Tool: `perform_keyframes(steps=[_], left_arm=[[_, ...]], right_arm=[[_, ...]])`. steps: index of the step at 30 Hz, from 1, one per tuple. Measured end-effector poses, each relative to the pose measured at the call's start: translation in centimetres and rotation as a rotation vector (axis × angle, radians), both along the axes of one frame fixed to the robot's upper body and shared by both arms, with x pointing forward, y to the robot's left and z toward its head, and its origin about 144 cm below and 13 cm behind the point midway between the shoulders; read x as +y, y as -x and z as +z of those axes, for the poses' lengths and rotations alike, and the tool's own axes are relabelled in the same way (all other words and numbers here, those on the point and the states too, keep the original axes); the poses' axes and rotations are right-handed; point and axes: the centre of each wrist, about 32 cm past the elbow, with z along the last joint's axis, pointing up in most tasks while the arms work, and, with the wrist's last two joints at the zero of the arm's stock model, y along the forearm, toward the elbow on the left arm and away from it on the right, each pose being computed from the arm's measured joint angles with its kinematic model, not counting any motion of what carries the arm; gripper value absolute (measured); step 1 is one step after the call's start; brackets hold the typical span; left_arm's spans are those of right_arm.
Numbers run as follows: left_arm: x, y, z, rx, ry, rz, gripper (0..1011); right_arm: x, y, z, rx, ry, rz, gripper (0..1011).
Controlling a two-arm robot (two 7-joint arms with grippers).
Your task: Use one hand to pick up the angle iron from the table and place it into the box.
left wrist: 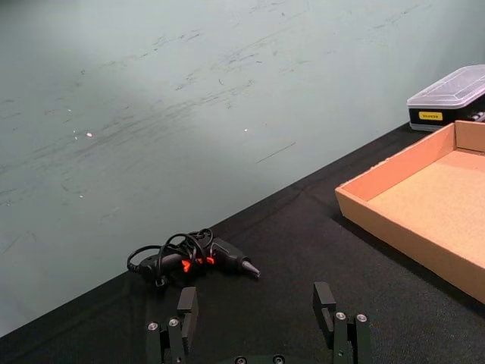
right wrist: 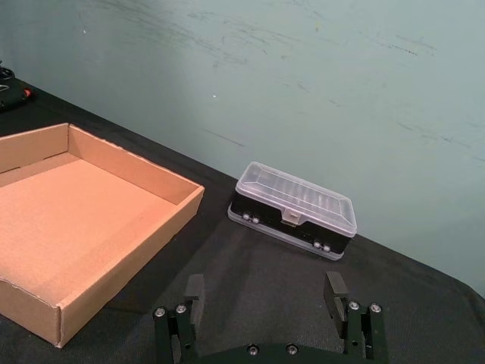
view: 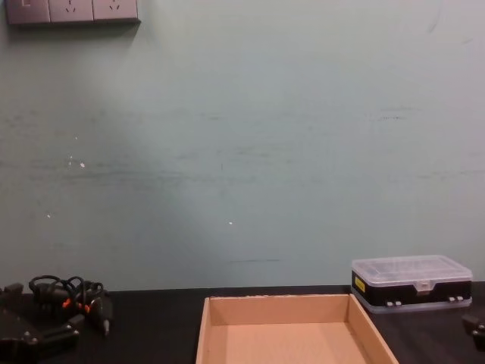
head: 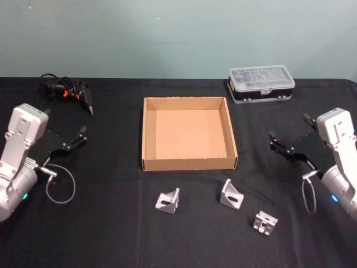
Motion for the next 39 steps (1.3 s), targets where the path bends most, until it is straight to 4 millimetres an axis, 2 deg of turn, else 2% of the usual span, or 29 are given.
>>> perform_keyframes(steps=[39], left_arm=[[0.00, 0.00, 0.00, 0.000, 0.000, 0.000, 1000]], right_arm=[[0.00, 0.00, 0.00, 0.000, 0.000, 0.000, 1000]])
